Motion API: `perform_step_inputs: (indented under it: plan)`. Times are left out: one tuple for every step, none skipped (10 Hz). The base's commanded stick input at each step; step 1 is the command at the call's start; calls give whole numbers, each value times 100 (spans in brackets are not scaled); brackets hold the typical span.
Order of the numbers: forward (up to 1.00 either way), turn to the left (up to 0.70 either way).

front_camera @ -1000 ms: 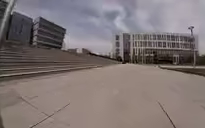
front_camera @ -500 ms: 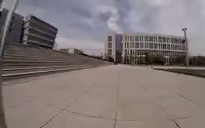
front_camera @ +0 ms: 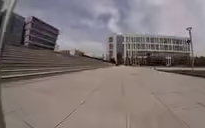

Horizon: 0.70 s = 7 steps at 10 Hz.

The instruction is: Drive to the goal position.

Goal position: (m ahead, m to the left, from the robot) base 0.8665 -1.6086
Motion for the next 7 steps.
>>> perform_step_inputs:
  plan:
    - [100,0]
    - [100,0]
    - [100,0]
    - [100,0]
    - [100,0]
    - [100,0]
    - [100,0]
